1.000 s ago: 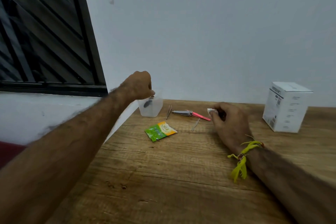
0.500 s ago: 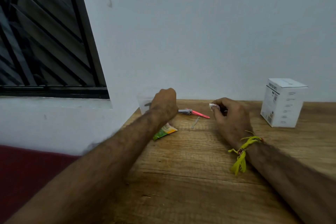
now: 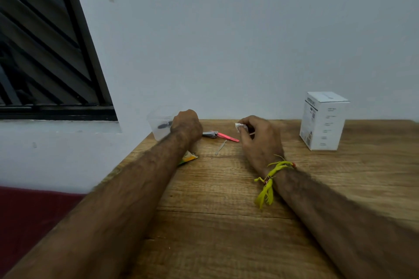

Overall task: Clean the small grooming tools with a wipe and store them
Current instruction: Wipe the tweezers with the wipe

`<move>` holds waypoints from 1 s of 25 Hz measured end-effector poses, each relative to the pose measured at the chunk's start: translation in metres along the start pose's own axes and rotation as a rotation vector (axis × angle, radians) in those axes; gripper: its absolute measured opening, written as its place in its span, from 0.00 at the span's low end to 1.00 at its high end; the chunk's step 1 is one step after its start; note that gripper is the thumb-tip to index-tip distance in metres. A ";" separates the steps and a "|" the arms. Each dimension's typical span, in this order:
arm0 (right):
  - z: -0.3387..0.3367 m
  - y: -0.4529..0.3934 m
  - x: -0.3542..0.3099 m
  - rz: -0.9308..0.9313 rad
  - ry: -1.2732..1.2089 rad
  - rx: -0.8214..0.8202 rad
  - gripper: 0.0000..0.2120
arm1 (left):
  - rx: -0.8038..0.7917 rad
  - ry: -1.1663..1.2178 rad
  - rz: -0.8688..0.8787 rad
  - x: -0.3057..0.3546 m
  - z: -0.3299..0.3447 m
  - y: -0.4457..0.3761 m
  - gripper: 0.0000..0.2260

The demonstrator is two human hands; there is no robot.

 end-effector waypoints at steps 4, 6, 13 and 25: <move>-0.004 0.003 0.006 0.053 -0.049 0.039 0.04 | 0.016 0.033 0.001 0.001 -0.005 0.008 0.11; -0.008 0.000 0.006 0.066 -0.063 0.055 0.04 | 0.042 0.121 -0.004 0.000 -0.018 0.008 0.09; -0.019 -0.008 0.005 0.066 -0.088 0.099 0.03 | -0.350 0.777 -0.112 -0.018 0.000 0.038 0.04; -0.031 -0.001 -0.009 0.004 -0.063 0.170 0.03 | -0.435 1.394 0.000 0.013 0.037 0.086 0.08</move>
Point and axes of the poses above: each hand's wrist, its own y-axis away from the middle knuckle, its own z-axis out of the palm, x = y × z, the point moved 10 cm from there along -y, towards the middle knuckle, and after that the axes turned 4 degrees about -z, right-handed, at the moved point
